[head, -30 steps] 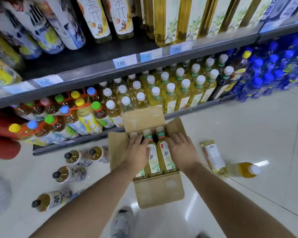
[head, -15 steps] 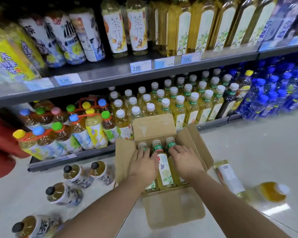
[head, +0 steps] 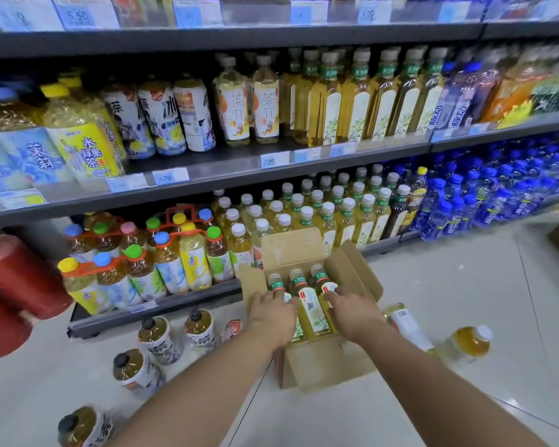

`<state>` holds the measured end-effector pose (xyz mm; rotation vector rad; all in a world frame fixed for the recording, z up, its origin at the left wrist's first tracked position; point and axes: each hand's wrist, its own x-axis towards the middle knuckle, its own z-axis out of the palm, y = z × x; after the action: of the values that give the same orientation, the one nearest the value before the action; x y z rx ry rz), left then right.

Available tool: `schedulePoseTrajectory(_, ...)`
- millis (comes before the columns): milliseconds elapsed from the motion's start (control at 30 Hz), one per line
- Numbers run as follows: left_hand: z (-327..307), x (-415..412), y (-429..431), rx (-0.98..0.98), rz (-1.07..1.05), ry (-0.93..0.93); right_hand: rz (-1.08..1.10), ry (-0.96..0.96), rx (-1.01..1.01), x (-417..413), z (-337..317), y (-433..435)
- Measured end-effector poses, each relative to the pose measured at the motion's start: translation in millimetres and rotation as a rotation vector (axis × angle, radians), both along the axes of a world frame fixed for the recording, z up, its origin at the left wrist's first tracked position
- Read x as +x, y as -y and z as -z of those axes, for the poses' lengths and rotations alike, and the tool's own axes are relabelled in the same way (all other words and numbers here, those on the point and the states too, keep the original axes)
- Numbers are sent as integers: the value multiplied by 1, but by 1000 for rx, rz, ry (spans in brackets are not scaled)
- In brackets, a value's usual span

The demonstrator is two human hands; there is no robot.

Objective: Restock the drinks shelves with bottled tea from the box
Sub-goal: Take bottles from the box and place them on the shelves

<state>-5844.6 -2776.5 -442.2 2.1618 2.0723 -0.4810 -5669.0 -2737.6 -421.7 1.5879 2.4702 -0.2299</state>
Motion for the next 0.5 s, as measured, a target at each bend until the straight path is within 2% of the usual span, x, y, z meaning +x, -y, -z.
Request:
schedulePoseTrajectory(267, 40, -1, -22, -14, -15, 30, 30, 42, -79, -8, 38, -32)
schedulePoseTrajectory(500, 41, 1, -35, -83, -47, 1, 41, -61, -79, -7, 48, -61)
